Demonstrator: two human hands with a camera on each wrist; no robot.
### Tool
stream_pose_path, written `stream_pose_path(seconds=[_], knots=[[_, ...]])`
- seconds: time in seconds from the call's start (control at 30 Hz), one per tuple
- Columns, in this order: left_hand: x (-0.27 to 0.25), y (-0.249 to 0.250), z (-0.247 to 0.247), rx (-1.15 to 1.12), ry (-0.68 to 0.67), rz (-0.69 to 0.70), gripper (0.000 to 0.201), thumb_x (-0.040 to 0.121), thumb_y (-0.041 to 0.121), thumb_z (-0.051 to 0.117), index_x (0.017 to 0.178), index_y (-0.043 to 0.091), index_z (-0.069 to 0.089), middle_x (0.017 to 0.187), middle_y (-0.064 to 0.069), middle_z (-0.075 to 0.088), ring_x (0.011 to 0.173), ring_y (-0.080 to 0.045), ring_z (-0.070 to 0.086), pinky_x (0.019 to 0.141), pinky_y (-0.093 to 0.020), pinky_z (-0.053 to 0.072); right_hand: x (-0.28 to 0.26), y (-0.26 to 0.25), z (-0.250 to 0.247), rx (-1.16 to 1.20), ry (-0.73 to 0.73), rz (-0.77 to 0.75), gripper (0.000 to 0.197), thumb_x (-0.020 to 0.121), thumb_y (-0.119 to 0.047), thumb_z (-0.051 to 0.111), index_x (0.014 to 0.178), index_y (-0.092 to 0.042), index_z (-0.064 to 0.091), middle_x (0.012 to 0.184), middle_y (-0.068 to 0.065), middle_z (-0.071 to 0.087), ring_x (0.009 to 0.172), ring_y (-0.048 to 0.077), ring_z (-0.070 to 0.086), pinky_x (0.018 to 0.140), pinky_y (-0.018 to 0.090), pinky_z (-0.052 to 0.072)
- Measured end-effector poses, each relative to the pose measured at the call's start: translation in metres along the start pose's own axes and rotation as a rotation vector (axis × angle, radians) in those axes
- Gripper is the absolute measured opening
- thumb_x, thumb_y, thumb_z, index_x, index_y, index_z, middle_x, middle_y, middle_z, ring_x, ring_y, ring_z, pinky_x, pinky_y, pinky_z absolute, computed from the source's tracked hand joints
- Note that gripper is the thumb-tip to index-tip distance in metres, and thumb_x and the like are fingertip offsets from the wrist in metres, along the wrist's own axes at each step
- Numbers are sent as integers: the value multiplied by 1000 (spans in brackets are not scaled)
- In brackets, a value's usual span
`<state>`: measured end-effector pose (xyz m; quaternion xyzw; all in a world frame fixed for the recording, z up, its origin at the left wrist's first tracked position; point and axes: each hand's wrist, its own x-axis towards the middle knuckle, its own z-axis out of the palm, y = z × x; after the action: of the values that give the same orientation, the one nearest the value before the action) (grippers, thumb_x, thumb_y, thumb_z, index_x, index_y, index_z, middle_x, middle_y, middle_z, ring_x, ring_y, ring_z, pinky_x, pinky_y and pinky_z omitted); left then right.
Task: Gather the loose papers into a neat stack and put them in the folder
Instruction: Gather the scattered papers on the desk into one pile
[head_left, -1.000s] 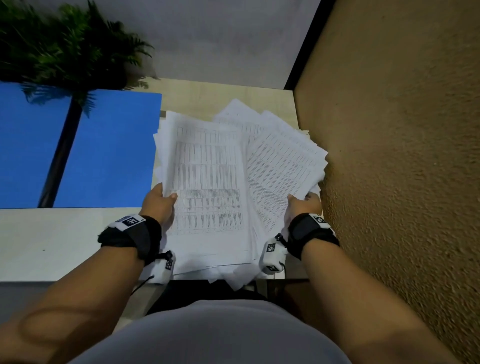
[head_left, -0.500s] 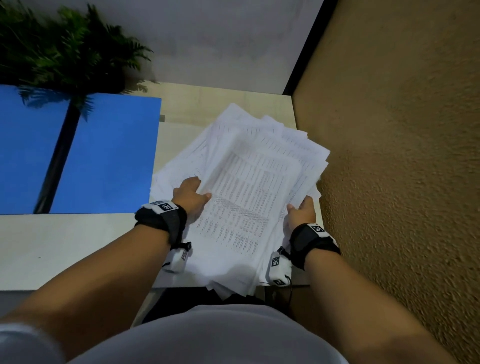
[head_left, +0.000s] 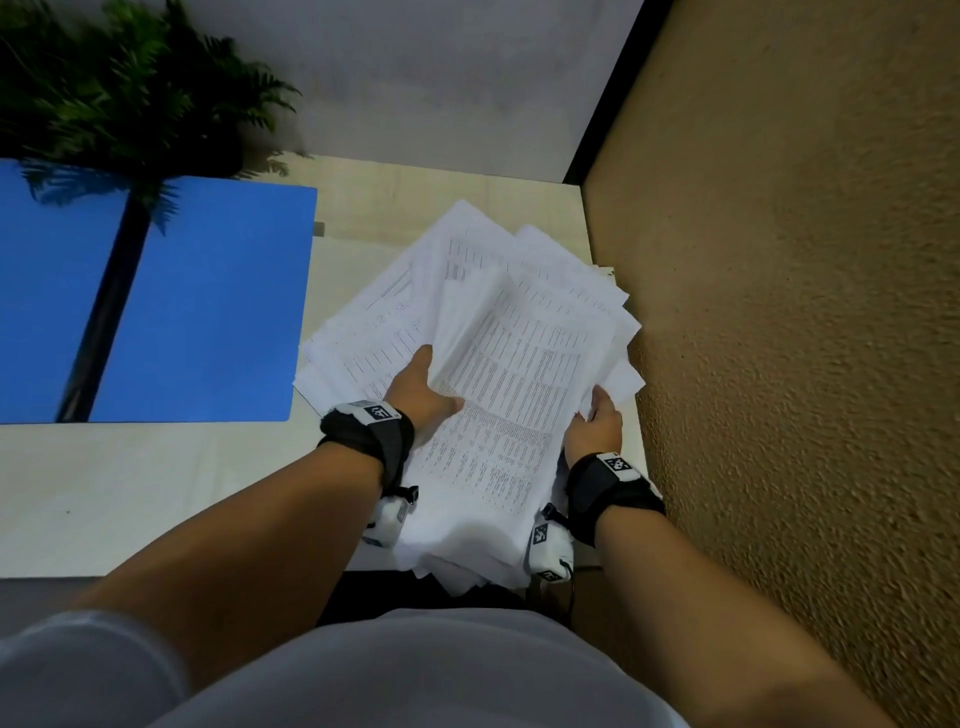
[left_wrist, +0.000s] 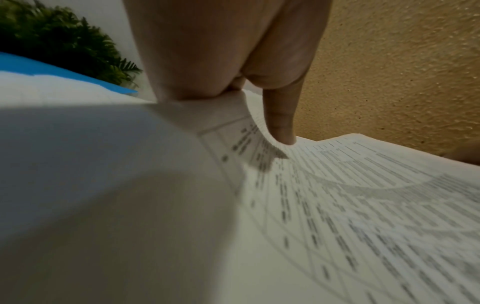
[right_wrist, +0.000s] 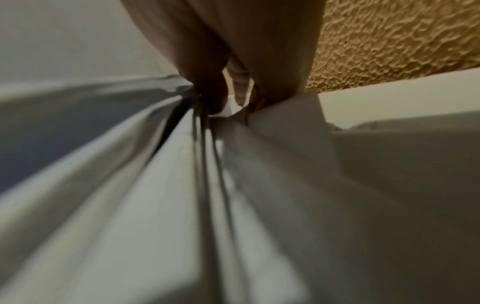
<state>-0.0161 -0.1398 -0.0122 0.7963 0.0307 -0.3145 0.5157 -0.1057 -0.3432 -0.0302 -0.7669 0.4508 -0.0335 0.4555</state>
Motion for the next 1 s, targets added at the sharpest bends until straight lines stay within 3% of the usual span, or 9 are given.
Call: stream_pose_path(seconds=[0.17, 0.3, 0.47, 0.57, 0.63, 0.73, 0.83, 0.9, 1.0], knots=[[-3, -7, -8, -75, 82, 15, 81, 90, 1, 66, 156, 22, 23, 156, -6, 37, 140, -28, 41, 114, -39, 35, 3, -1, -6, 138, 160, -77, 38, 93, -3, 52, 130, -14, 55, 134, 8, 44, 117, 28, 53, 103, 42, 46], [-14, -19, -36, -301, 219, -53, 47, 92, 2, 62, 137, 13, 52, 124, -10, 64, 116, -31, 60, 96, -36, 48, 10, -5, -10, 271, 185, -10, 44, 91, -1, 55, 133, -8, 48, 103, 2, 52, 82, 14, 54, 100, 36, 48], [-23, -42, -54, -362, 297, -148, 27, 92, 18, 63, 119, 13, 62, 107, -6, 70, 99, -26, 66, 83, -35, 51, 8, -9, 2, 204, 66, 132, 35, 90, -24, 64, 120, -10, 54, 120, 5, 56, 114, 29, 58, 97, 31, 45], [-27, -47, -55, -377, 334, -123, 12, 95, 19, 61, 107, 15, 60, 96, -6, 65, 76, -19, 58, 64, -27, 45, 12, -16, 3, 216, 47, 154, 25, 91, -23, 63, 111, -12, 52, 106, -2, 55, 97, 18, 52, 87, 26, 41], [-28, -51, -57, -413, 352, -133, 8, 94, 19, 60, 103, 20, 59, 97, -8, 65, 75, -21, 56, 65, -30, 47, 14, -21, 2, 280, 158, 113, 9, 94, -13, 58, 99, -15, 50, 91, 2, 48, 87, 18, 45, 80, 25, 37], [-28, -61, -62, -400, 404, -156, 21, 89, 23, 61, 109, 27, 59, 107, -4, 69, 94, -26, 67, 85, -40, 56, 13, -29, -2, 473, 243, 72, 30, 97, -2, 41, 122, -15, 51, 106, 5, 54, 93, 20, 51, 86, 28, 40], [-31, -70, -65, -406, 397, -168, 29, 87, 20, 62, 115, 28, 58, 112, -6, 69, 97, -27, 66, 86, -40, 55, 19, -27, -9, 516, 174, 68, 40, 99, -2, 34, 134, -13, 49, 113, 4, 54, 100, 17, 50, 95, 30, 38], [-33, -75, -65, -421, 386, -177, 34, 86, 18, 62, 118, 28, 58, 113, -6, 69, 98, -28, 67, 86, -42, 57, 23, -26, -17, 421, 131, 38, 30, 94, 0, 33, 107, -12, 57, 101, 4, 54, 90, 17, 48, 96, 33, 41], [-33, -78, -62, -435, 370, -181, 33, 87, 16, 60, 118, 28, 57, 113, -10, 69, 88, -26, 64, 68, -33, 52, 28, -33, -32, 120, -3, 45, 28, 96, 2, 37, 72, -10, 47, 78, 4, 51, 83, 20, 46, 74, 23, 36]])
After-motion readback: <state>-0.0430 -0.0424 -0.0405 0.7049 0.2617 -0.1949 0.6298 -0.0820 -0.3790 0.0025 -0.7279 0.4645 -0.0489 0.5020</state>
